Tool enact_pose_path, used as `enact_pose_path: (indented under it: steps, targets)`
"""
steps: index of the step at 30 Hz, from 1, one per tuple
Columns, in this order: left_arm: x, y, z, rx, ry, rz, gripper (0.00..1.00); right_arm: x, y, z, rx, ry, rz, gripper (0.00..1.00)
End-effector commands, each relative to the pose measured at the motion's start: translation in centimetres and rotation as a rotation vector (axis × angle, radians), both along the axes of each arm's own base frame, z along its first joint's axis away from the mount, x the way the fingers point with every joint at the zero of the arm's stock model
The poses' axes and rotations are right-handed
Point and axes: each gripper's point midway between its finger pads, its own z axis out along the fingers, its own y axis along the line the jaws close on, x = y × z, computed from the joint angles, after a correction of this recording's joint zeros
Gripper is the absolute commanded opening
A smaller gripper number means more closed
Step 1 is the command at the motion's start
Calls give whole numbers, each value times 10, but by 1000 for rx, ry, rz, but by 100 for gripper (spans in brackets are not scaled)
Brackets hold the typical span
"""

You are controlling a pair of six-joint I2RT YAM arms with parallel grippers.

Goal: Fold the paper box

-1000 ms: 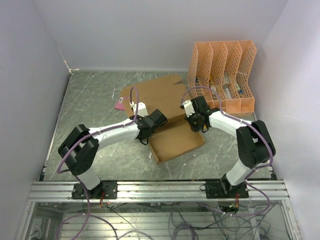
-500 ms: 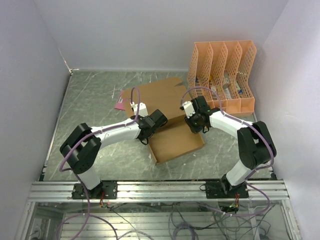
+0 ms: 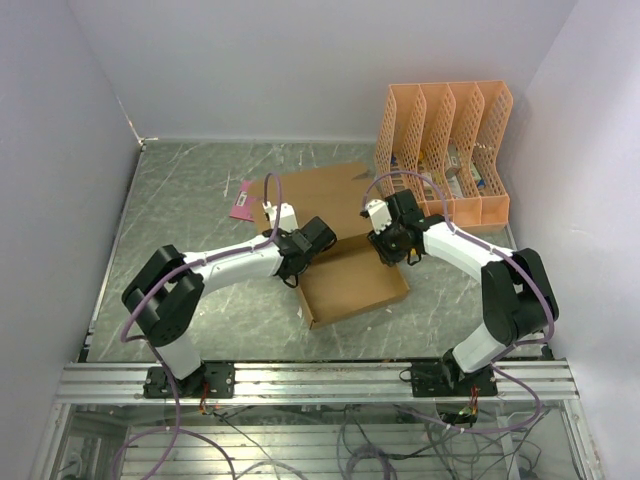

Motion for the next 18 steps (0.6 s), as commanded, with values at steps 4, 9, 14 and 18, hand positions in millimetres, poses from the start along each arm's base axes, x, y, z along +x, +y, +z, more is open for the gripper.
enact_pose_path:
  steps: [4,9,14,18]
  targets:
    - [11,-12,7,-32,-27,-7,39,-4,5,0,42,14,-1,33]
    - [7,-14,6,-34,-13,-25,51,-7,6,-1,56,17,-9,33]
    - [-4,-14,9,-46,5,-50,56,-10,6,-1,74,14,-15,33]
    - [-19,-21,11,-73,25,-91,55,-12,5,-2,79,10,-20,33]
